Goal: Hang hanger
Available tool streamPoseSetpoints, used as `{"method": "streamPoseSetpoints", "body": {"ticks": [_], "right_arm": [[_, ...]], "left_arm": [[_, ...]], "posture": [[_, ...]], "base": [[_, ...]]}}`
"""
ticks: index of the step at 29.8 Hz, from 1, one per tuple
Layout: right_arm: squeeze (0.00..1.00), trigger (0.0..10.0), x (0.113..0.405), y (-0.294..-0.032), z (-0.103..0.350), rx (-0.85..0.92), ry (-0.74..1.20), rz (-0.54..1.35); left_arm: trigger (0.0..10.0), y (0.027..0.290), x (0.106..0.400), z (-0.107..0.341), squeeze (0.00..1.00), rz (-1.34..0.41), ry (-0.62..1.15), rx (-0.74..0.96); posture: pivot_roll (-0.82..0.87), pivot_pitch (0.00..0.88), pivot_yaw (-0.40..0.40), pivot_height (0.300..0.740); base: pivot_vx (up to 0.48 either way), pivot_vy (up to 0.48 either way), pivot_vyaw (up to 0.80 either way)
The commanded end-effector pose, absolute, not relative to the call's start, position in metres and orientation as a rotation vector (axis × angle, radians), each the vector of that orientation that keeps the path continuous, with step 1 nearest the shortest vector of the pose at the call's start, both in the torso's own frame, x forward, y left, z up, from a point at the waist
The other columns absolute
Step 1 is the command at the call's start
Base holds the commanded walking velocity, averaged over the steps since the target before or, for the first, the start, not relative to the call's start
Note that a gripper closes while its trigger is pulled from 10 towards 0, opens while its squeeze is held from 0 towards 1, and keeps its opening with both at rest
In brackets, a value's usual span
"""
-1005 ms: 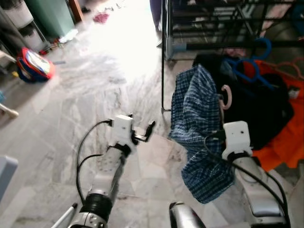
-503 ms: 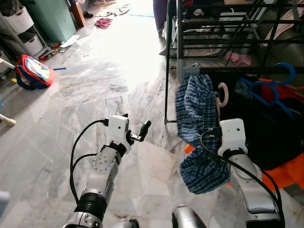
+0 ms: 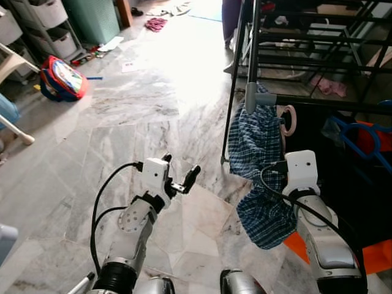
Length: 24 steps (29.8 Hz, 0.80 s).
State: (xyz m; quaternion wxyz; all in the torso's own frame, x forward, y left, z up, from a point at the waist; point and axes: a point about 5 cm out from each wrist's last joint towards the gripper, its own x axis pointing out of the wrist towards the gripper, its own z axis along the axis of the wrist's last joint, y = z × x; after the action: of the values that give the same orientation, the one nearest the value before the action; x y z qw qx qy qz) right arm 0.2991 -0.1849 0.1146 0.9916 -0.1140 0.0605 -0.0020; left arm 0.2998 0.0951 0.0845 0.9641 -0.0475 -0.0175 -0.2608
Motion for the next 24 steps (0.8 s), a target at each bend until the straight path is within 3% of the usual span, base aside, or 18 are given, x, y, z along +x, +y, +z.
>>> {"method": "streamPoseSetpoints", "body": {"ticks": [1,24], "right_arm": [[0.00,10.0,0.302,-0.185,0.119,-0.228,0.114,-0.012],[0.00,10.0,0.334,-0.194,0.153,-0.181,0.027,-0.103]], "left_arm": [[10.0,0.095,0.298,0.084,0.00,-0.536,-0.028,-0.097],[10.0,0.098,0.295,0.084,0.00,-0.522,-0.022,-0.094]], "posture": [[-0.19,0.214,0.040,0.740],[-0.18,0.230,0.034,0.740]], "base": [[0.000,0.000,0.00],[0.000,0.000,0.00]]}}
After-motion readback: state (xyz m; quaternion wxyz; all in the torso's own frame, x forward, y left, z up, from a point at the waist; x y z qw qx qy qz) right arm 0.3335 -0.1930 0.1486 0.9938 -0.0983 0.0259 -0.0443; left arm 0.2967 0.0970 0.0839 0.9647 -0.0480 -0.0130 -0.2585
